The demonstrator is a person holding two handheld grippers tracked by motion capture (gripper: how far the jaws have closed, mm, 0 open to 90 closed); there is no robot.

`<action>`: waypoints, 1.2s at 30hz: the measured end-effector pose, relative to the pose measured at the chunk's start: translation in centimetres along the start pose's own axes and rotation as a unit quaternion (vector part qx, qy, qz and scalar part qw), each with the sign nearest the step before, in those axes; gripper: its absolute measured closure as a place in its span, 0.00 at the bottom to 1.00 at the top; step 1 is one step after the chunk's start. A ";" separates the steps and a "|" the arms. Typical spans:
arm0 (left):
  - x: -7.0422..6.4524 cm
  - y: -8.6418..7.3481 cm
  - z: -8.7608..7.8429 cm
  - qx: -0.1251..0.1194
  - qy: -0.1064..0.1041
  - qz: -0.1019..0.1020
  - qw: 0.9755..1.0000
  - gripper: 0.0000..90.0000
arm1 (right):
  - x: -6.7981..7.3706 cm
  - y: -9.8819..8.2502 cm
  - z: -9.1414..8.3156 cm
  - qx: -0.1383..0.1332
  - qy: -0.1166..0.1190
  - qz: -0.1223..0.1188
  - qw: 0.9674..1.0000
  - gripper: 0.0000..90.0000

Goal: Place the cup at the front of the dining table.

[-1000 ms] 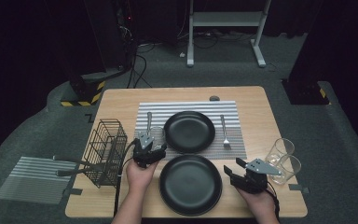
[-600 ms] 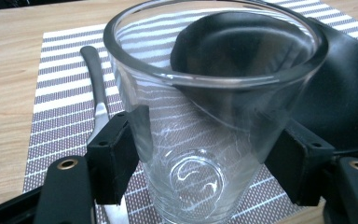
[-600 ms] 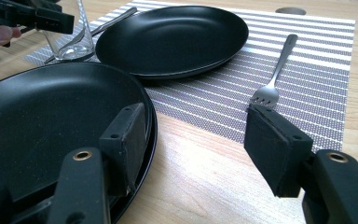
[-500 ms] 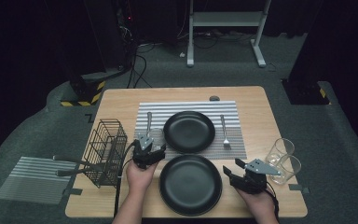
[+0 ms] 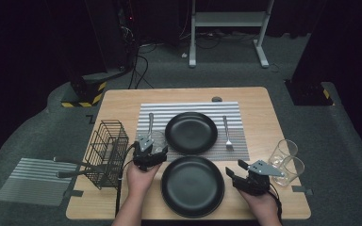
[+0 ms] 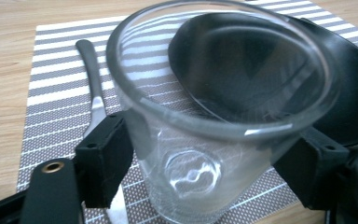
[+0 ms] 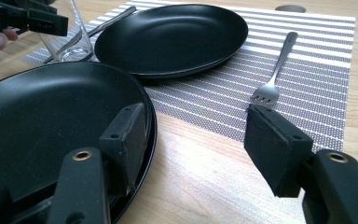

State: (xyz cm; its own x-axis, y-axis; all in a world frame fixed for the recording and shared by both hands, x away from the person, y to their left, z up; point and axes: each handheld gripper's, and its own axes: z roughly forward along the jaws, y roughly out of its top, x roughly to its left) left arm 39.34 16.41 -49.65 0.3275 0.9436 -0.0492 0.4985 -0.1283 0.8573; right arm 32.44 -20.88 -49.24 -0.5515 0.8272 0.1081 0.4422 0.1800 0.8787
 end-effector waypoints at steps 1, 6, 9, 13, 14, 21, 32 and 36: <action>-0.1 0.2 0.0 0.002 -0.001 0.005 1.000 0.25 | 0.0 0.0 0.0 0.000 -0.001 0.001 1.000 0.43; -0.1 0.9 0.0 0.004 0.008 0.004 1.000 0.32 | -0.1 0.0 0.0 0.000 -0.001 0.002 1.000 0.43; -0.3 1.1 0.0 0.011 0.013 0.010 1.000 0.33 | -0.1 0.1 -0.1 -0.002 -0.002 0.003 1.000 0.43; -0.2 1.5 0.1 0.008 0.022 0.010 1.000 0.33 | -0.2 0.1 -0.1 -0.001 -0.001 0.002 1.000 0.43; -0.1 1.7 0.1 0.007 0.021 0.009 1.000 0.33 | -0.2 0.1 -0.1 -0.001 -0.001 0.002 1.000 0.43; 0.2 2.2 0.6 0.005 0.026 0.003 1.000 0.33 | -0.2 0.2 -0.2 -0.003 -0.001 0.003 1.000 0.43; 0.7 2.5 1.4 0.006 0.037 -0.005 0.999 0.33 | -0.2 0.1 -0.1 0.000 0.001 0.002 1.000 0.43; 0.6 2.3 1.6 0.002 0.036 -0.006 0.999 0.33 | -0.2 0.1 0.0 -0.002 0.000 0.005 1.000 0.43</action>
State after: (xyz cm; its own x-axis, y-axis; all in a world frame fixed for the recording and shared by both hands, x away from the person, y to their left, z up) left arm 41.96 16.24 -48.50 0.2622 0.9648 -0.0219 0.5048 -0.1178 0.8552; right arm 32.57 -21.01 -49.17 -0.5470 0.8290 0.1161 0.4438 0.1697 0.8799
